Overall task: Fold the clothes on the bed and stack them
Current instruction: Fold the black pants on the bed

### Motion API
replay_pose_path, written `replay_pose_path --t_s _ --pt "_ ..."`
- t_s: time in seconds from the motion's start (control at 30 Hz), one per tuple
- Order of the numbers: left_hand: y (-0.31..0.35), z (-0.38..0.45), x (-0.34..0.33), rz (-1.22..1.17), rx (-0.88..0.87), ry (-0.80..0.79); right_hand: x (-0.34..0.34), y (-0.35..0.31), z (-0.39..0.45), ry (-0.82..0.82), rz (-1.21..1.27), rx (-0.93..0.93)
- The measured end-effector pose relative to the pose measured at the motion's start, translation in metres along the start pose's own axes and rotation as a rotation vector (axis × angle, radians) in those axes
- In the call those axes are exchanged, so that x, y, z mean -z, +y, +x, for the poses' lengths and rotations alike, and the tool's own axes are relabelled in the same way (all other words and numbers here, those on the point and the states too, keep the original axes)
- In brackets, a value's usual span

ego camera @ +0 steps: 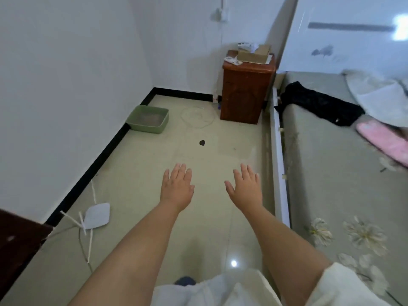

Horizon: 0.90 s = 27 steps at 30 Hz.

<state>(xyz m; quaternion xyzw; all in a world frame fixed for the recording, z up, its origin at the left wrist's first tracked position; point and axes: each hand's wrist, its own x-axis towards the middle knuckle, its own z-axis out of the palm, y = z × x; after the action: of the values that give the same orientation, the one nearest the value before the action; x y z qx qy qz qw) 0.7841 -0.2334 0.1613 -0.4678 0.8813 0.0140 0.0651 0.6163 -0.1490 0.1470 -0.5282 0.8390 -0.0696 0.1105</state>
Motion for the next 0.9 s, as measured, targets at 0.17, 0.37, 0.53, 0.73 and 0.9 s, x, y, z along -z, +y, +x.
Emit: replay_pose_path --t_s 0.17,0.37,0.53,0.73,0.9 --pt "0.035 0.129 0.003 -0.026 -0.177 -0.005 0.003 0.048 0.091 0.003 -0.007 -0.124" --pt "0.071 0.320 0.007 -0.033 -0.348 -0.030 0.029 0.108 0.239 0.027 -0.017 -0.314" --pt "0.127 0.468 0.044 -0.062 -0.531 0.011 0.074 0.157 0.344 0.112 0.020 -0.505" --pt "0.217 0.587 0.052 -0.031 -0.729 -0.018 0.084 0.235 0.418 0.137 0.054 -0.723" --pt "0.288 0.686 0.041 0.034 -0.819 -0.054 0.071 0.324 0.483 0.083 0.086 -0.843"
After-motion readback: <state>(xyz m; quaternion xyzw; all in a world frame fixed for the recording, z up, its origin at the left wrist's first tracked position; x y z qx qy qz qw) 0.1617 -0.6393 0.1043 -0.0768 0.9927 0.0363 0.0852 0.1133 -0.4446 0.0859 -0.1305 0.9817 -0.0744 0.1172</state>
